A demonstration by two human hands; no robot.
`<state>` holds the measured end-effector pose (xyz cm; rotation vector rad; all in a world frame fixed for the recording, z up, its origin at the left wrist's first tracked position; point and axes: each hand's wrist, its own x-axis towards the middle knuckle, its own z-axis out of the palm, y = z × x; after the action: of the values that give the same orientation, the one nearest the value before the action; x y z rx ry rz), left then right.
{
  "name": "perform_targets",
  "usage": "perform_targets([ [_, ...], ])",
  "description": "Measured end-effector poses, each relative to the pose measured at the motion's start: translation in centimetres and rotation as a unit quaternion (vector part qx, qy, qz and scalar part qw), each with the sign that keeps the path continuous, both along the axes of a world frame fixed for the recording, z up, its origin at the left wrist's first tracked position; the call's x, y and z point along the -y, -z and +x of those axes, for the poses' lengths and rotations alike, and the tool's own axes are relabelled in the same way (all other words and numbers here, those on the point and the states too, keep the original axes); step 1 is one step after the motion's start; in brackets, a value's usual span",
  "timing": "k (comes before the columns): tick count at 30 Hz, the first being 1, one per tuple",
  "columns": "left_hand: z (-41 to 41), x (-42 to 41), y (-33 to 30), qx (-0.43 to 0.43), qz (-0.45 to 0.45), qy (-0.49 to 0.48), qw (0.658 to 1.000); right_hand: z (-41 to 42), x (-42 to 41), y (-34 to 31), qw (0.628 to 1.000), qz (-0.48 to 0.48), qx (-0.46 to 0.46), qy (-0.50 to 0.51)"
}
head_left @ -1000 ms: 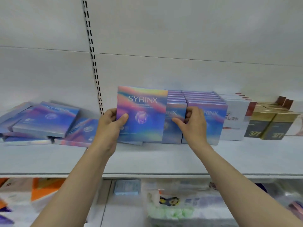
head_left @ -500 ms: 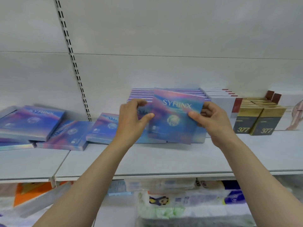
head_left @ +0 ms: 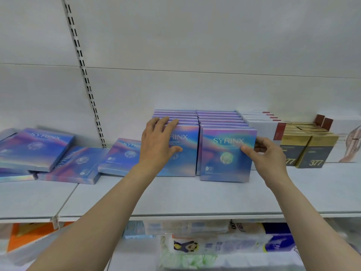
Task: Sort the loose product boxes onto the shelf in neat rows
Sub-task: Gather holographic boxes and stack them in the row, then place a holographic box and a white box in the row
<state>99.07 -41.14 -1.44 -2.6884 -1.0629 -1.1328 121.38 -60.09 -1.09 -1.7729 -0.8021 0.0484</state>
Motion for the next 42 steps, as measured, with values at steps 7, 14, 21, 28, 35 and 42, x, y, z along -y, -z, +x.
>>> perform_targets([
  [7, 0.3, -0.3, 0.4, 0.015, 0.016, -0.002, 1.000, 0.1, -1.3, 1.2, 0.996, -0.040, 0.072, 0.036],
  [14, 0.6, 0.0, 0.5, 0.016, 0.004, -0.008, 1.000, -1.4, -2.3, 1.8, 0.987, -0.083, 0.130, 0.052],
  [21, -0.4, -0.1, -1.1, -0.039, -0.029, 0.005, 0.999, -3.2, -1.4, -1.0, 0.960, -0.181, 0.184, 0.112],
  [28, -5.7, -1.5, -8.1, -0.054, -0.104, 0.048, 0.992, -7.3, -5.6, -9.1, 0.921, -0.150, 0.357, -0.043],
  [35, -14.9, -3.6, -14.1, -0.088, -0.042, -0.003, 0.995, -13.3, -11.3, -14.6, 0.849, -0.163, 0.468, -0.184],
  [42, -23.7, -5.8, -15.6, -0.085, -0.004, -0.033, 0.996, -21.7, -15.6, -16.4, 0.828, -0.113, 0.498, -0.231],
])
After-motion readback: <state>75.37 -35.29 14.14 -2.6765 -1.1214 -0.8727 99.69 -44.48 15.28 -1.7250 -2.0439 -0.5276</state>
